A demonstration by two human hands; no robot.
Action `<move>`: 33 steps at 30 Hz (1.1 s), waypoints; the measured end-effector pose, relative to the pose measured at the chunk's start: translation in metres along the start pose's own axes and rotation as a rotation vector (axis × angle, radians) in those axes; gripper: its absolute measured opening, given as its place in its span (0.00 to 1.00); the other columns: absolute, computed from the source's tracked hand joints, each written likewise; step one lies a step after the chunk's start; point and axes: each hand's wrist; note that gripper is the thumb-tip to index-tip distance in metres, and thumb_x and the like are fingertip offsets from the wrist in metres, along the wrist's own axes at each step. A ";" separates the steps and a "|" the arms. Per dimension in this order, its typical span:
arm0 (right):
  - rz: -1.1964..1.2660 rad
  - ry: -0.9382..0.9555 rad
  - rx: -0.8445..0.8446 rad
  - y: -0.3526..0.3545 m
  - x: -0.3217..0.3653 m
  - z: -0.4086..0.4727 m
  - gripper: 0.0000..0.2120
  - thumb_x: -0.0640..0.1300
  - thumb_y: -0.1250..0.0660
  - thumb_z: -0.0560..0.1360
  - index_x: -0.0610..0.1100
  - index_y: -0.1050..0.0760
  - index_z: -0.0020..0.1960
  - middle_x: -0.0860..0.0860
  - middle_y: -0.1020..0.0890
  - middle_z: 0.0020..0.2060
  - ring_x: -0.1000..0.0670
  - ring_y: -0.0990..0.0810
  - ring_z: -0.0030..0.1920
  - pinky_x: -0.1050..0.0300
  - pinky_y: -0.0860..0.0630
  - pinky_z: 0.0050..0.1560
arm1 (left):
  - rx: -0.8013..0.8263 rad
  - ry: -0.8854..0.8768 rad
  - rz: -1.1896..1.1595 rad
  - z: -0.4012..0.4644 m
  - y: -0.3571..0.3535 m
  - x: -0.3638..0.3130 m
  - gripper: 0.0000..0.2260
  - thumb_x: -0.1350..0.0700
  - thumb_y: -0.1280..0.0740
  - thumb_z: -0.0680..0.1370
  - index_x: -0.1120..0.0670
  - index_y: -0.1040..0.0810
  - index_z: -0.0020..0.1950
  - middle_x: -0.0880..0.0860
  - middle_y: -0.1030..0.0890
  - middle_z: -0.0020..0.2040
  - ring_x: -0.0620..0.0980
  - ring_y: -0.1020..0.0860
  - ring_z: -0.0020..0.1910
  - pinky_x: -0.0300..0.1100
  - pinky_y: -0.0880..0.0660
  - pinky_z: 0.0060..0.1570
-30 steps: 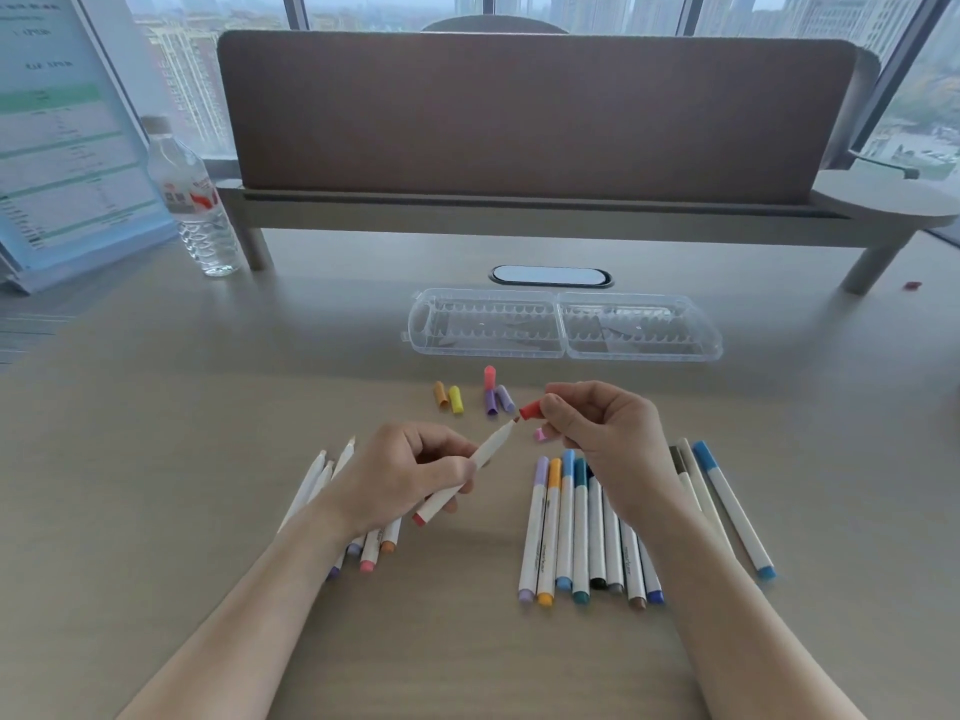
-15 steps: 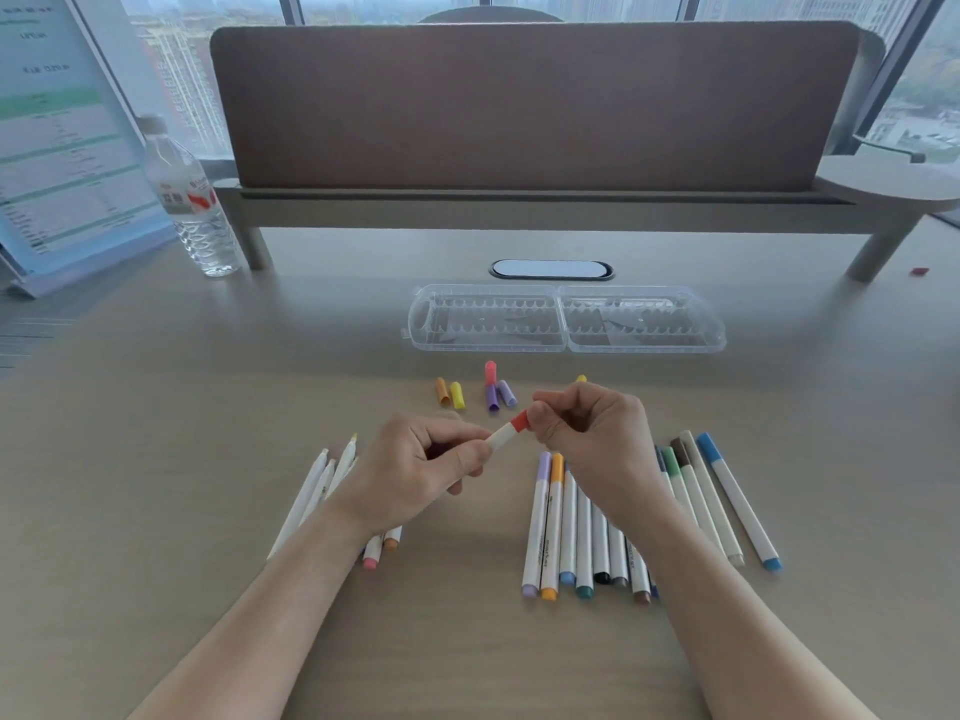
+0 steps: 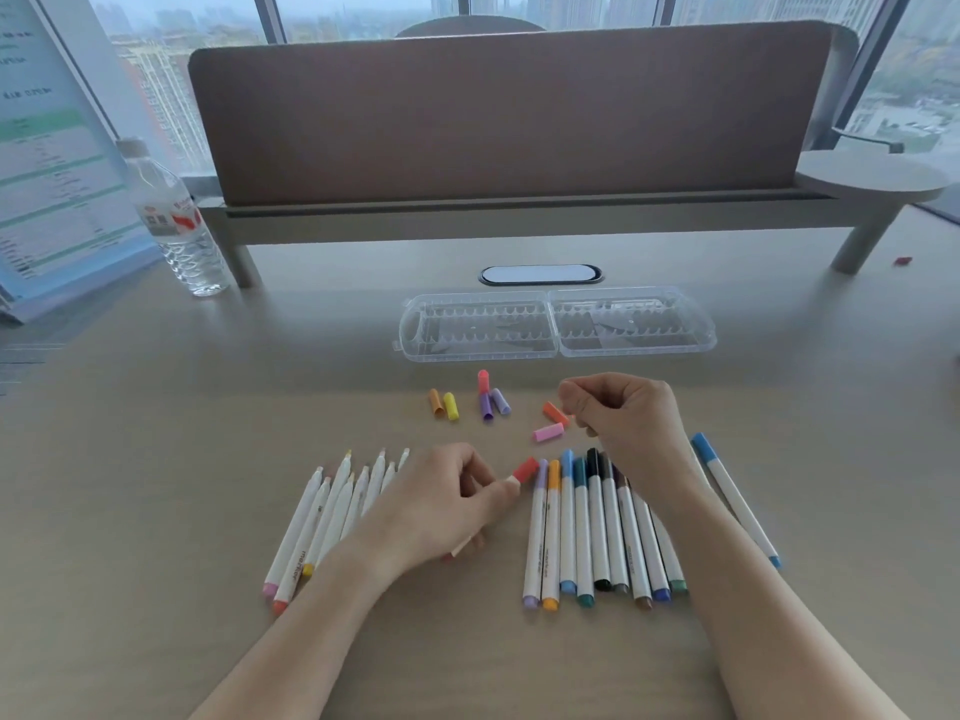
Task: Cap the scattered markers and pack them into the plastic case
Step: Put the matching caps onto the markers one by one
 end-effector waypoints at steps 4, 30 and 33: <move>0.002 0.016 -0.026 0.004 -0.003 -0.004 0.02 0.46 0.26 0.74 0.51 0.16 0.42 0.56 0.15 0.32 0.61 0.21 0.32 0.66 0.24 0.36 | -0.023 -0.066 0.073 -0.001 0.000 -0.006 0.11 0.41 0.29 0.76 0.47 0.20 0.51 0.46 0.16 0.35 0.41 0.18 0.33 0.42 0.19 0.43; -0.189 0.038 0.084 0.000 -0.013 -0.014 0.01 0.44 0.25 0.73 0.48 0.14 0.45 0.56 0.14 0.37 0.61 0.18 0.37 0.65 0.23 0.41 | -0.138 0.158 0.513 0.012 0.044 0.022 0.19 0.43 0.31 0.70 0.59 0.21 0.34 0.56 0.21 0.33 0.51 0.28 0.30 0.42 0.30 0.31; -0.185 0.025 0.051 0.004 -0.011 -0.015 0.02 0.45 0.25 0.74 0.50 0.15 0.43 0.56 0.15 0.34 0.62 0.20 0.32 0.69 0.27 0.34 | -0.215 0.072 0.351 0.018 0.043 0.023 0.17 0.45 0.32 0.69 0.59 0.24 0.30 0.52 0.26 0.27 0.48 0.31 0.27 0.42 0.30 0.31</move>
Point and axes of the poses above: each hand's wrist, its own z-axis towards the middle knuckle, its own y-axis out of the back of the hand, x = y × z
